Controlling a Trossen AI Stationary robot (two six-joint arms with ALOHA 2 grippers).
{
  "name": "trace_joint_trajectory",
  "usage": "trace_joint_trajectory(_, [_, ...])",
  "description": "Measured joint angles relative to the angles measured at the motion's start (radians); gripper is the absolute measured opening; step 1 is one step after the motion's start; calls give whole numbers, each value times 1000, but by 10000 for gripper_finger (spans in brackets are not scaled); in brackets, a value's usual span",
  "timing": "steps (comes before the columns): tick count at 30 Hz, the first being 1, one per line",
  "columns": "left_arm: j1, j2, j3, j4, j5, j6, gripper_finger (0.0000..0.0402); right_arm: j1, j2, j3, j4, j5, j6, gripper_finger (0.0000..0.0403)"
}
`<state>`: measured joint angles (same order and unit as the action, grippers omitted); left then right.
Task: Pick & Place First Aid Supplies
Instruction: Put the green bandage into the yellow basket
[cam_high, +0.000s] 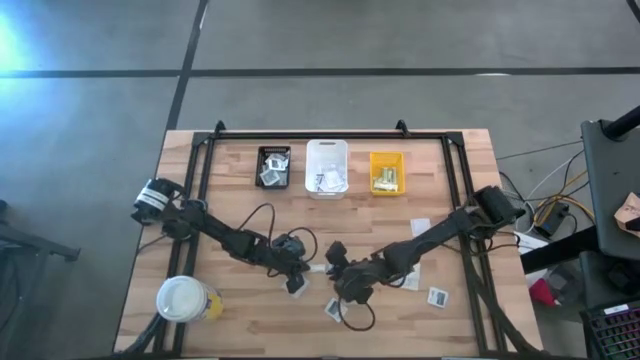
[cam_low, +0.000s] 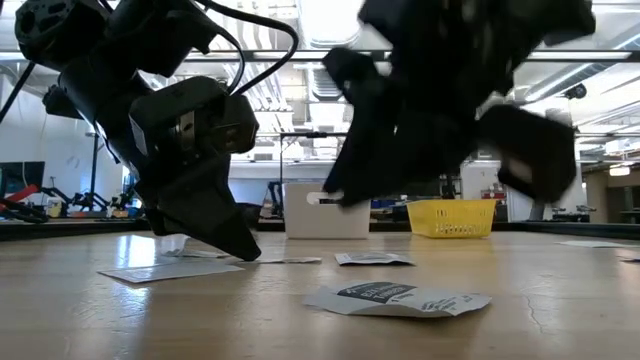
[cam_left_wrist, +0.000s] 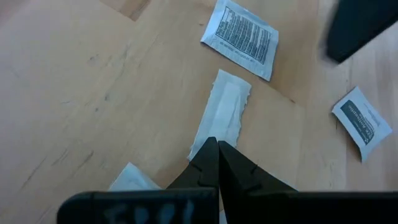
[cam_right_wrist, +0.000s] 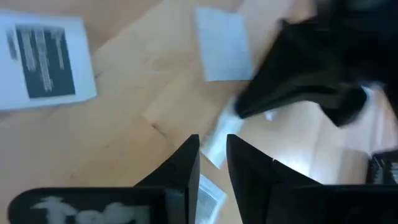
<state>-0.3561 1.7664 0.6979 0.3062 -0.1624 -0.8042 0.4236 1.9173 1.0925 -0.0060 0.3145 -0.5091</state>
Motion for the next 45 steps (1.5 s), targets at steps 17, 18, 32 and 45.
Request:
trace_joint_trajectory(17, [1, 0, 0, -8, 12, -2, 0, 14, 226, 289, -271, 87, 0, 79])
trace_joint_trajectory(18, [1, 0, 0, -8, 12, -2, 0, 15, 227, 290, -274, 86, 7, 80])
trace_joint_trajectory(32, [2, 0, -1, -8, 49, 2, 0, -2, 245, 280, -289, 146, 15, 79])
trace_joint_trajectory(45, [6, 0, -1, -7, 79, -2, 0, 0, 249, 276, -268, 222, 6, 79])
